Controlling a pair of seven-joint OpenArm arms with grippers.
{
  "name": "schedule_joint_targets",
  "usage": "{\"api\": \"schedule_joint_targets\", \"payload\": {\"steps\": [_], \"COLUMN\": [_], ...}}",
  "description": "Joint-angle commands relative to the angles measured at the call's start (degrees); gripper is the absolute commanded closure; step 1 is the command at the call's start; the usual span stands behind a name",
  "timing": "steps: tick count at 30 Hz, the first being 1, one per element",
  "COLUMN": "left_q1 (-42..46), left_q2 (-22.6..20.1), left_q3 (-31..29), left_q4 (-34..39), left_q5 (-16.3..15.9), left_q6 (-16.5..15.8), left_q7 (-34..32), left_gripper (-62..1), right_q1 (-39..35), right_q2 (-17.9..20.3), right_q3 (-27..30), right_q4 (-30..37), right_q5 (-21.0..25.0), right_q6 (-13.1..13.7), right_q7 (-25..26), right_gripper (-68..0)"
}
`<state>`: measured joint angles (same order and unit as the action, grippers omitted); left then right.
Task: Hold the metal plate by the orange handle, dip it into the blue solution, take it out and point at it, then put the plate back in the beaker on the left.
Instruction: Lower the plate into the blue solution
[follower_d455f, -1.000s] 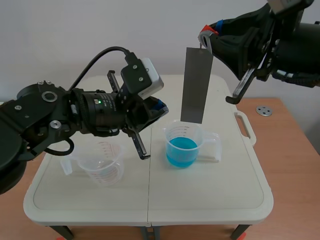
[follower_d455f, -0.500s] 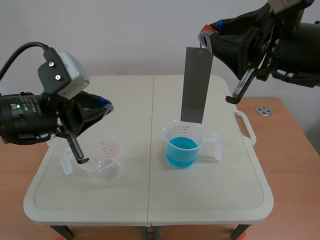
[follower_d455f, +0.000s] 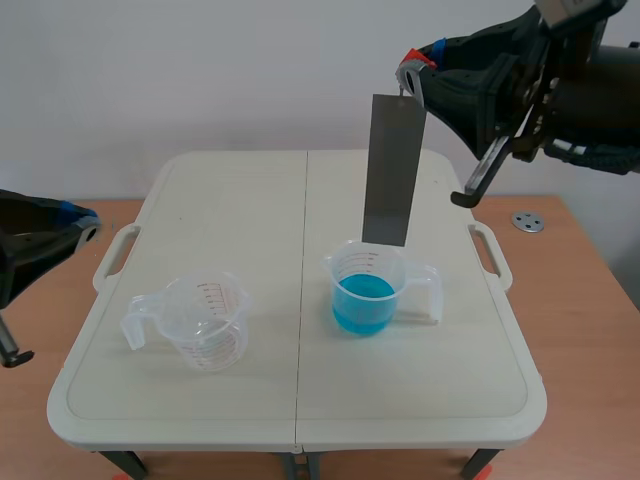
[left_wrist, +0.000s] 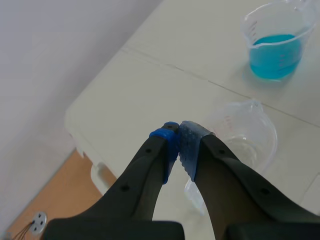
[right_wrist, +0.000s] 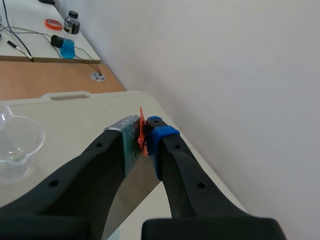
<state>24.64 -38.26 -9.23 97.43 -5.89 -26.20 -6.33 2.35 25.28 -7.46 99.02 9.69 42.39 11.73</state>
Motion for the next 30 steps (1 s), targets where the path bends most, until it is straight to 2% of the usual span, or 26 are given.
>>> {"api": "schedule_joint_targets", "payload": {"steps": [1,7,11,18,23,30], "left_q1": [2.43,13.31,19.54,27.65,31.5,32.81], "left_q2": [0.13,0.2,1.77,7.65,11.15,14.1], "left_q3": [-2.03,-11.74,-18.27,-27.41,-30.71,-31.04], "left_q4": [1.42,3.06,3.06,3.04,3.04,3.04], "left_q5": [-0.59,-1.46,-4.17,-4.17,-4.11,-2.86], "left_q6": [1.14,4.7,4.72,4.66,4.66,4.63], "left_q7": [-1.86,-6.93,-10.12,-15.76,-17.9,-17.86], "left_gripper": [-2.3,-2.3,-2.3,-2.3,-2.3,-2.3], "right_q1": [1.31,1.31,1.29,1.29,1.31,1.31], "right_q2": [-0.24,-0.37,-1.88,-3.28,-4.81,-6.84], "right_q3": [0.39,0.33,0.28,-0.11,-0.59,-0.66], "right_q4": [1.49,1.49,1.42,1.18,-0.61,-3.21], "right_q5": [0.61,0.59,-1.92,-4.13,-5.29,-8.13], "right_q6": [0.33,0.33,0.33,0.33,0.33,0.33], "right_q7": [1.09,1.07,1.05,1.11,1.14,2.12], "right_gripper": [-1.3,-1.3,-1.3,-1.3,-1.3,-1.3]}}
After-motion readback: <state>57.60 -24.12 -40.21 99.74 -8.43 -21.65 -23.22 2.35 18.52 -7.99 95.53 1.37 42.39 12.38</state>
